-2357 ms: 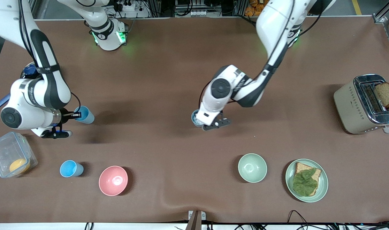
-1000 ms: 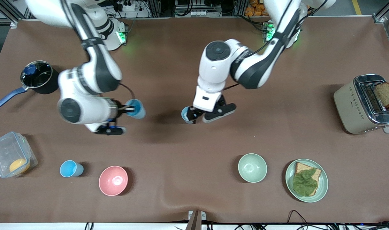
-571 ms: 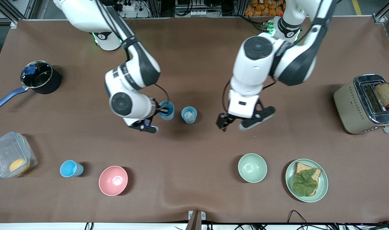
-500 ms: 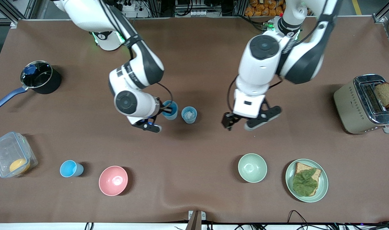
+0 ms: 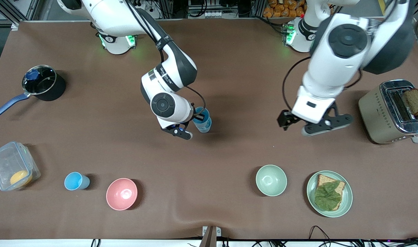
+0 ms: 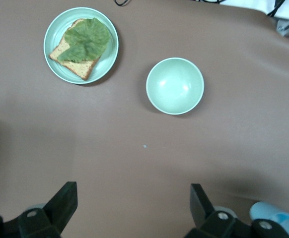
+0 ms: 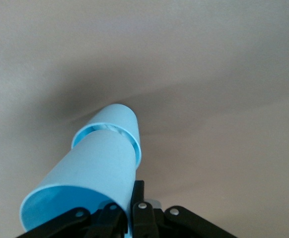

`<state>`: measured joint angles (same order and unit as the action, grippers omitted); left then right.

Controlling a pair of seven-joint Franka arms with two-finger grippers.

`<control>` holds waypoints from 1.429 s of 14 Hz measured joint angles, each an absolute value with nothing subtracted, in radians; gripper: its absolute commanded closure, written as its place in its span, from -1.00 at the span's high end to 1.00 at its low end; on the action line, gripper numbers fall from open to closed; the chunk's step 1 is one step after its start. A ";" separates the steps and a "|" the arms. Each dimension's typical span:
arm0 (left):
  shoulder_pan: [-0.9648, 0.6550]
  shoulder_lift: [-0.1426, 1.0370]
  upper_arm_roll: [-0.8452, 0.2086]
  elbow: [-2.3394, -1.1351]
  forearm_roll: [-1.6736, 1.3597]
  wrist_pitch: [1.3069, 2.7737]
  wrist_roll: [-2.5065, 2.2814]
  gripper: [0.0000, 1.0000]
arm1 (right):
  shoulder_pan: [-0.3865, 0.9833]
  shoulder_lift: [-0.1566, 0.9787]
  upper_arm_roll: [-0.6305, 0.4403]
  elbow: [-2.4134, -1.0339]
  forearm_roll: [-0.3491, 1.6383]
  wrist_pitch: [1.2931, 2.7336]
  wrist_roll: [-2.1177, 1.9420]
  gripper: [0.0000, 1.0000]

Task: Stack blue cups with both arms
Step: 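Lower the right gripper's cup into the tissue cup while the left gripper withdraws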

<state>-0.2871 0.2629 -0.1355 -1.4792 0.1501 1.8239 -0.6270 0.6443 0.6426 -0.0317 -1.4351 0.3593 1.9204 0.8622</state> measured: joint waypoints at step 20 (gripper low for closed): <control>-0.119 0.149 -0.137 -1.434 0.106 1.565 -0.354 1.00 | 0.656 0.679 -0.040 -1.436 0.390 1.941 0.862 0.99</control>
